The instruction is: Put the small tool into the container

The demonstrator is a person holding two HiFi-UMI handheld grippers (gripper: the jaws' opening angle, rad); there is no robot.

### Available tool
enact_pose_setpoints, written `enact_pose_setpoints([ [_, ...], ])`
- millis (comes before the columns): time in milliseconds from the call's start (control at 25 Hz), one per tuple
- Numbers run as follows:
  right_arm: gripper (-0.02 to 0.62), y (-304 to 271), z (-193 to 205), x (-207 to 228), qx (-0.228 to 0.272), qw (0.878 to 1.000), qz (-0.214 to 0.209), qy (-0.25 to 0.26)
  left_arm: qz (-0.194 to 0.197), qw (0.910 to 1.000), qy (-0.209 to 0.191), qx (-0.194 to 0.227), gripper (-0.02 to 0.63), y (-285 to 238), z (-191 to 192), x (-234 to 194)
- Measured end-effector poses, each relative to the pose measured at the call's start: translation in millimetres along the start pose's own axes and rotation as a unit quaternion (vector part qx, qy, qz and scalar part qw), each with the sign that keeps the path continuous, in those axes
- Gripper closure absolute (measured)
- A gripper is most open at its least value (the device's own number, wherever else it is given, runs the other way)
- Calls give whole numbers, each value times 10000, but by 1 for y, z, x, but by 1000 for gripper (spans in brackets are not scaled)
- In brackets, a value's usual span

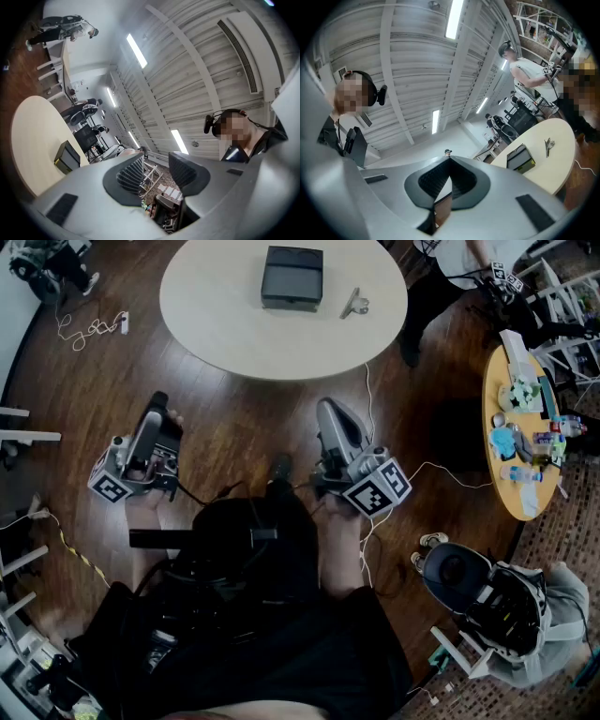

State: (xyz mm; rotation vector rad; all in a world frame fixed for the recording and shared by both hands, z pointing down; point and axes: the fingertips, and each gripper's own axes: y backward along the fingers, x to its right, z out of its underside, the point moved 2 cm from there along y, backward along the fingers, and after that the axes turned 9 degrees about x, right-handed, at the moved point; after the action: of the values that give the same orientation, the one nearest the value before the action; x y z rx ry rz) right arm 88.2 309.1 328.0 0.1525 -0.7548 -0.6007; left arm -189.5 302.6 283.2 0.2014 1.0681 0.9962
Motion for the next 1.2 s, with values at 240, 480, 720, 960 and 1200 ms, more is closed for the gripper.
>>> enact_pose_setpoints([
  [240, 615, 0, -11, 11, 48, 10000, 37, 23, 16, 9998, -83, -164, 445, -16, 3, 0],
  [480, 615, 6, -29, 66, 84, 9997, 231, -62, -4, 9993, 96, -358, 446, -61, 42, -36],
  [720, 614, -4, -22, 83, -69, 9987, 497, -30, -78, 9983, 383, -433, 445, -71, 44, -68],
  [960, 614, -30, -21, 101, -140, 9963, 823, 182, 9, 9961, 778, -418, 446, -90, 38, -121],
  [1200, 615, -98, -14, 121, -275, 9926, 1055, 542, 316, 9941, 944, -423, 453, -129, -3, -180],
])
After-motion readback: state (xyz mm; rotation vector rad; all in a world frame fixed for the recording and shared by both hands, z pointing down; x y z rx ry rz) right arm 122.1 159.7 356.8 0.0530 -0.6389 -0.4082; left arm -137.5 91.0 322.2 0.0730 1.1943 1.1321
